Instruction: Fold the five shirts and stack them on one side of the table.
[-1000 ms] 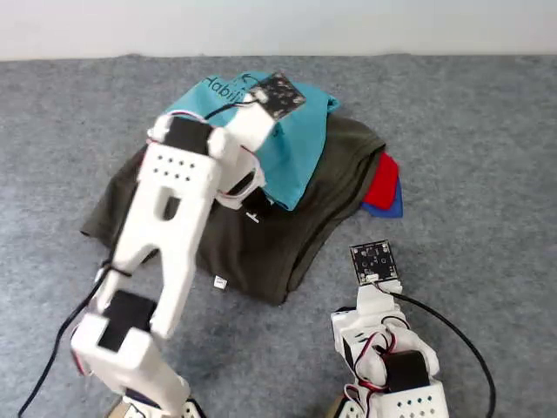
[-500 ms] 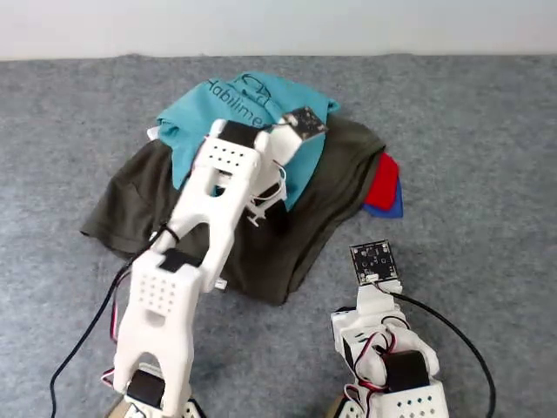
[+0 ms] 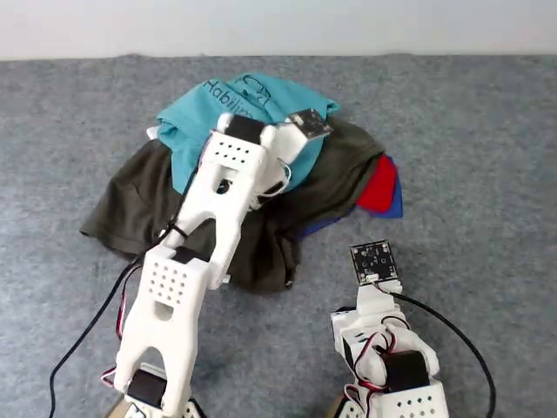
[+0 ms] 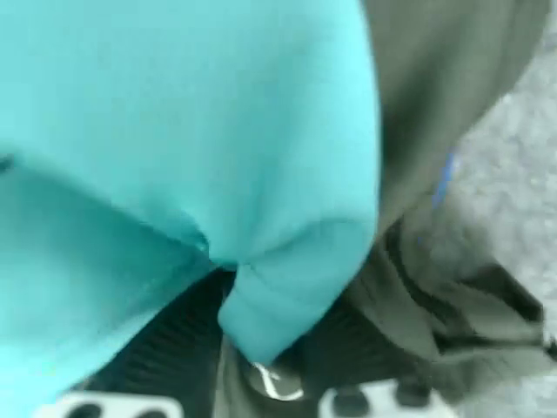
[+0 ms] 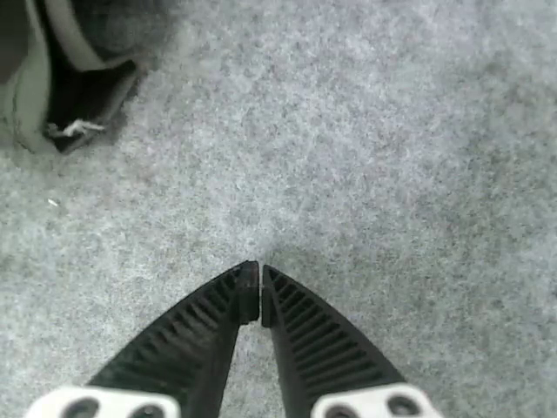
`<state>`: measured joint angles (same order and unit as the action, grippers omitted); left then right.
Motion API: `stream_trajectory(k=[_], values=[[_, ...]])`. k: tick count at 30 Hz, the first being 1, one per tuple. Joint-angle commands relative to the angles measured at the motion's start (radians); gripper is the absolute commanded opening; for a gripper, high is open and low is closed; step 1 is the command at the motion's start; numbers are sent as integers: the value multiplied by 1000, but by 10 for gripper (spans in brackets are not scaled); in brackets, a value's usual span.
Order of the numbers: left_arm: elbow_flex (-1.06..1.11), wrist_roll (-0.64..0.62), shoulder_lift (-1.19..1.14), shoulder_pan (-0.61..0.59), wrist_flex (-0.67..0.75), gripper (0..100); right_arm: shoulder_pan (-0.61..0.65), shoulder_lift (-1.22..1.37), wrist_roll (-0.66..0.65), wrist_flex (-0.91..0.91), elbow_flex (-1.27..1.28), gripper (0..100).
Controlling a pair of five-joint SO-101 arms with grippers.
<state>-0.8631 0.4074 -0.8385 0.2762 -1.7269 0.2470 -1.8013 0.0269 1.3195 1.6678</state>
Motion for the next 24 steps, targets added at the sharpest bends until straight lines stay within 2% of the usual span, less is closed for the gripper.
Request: stream_trajectory(k=[1, 12, 18, 24], values=[[-65, 3, 215, -94, -26, 13, 2, -2, -9, -16, 15, 9], [-68, -66, 640, -453, -25, 13, 2, -2, -9, -16, 15, 9], [-68, -61, 786, -721, -21, 13, 2, -2, -9, -16, 15, 9], [-64, -61, 832, -993, 49, 13, 2, -2, -9, -16, 15, 9]])
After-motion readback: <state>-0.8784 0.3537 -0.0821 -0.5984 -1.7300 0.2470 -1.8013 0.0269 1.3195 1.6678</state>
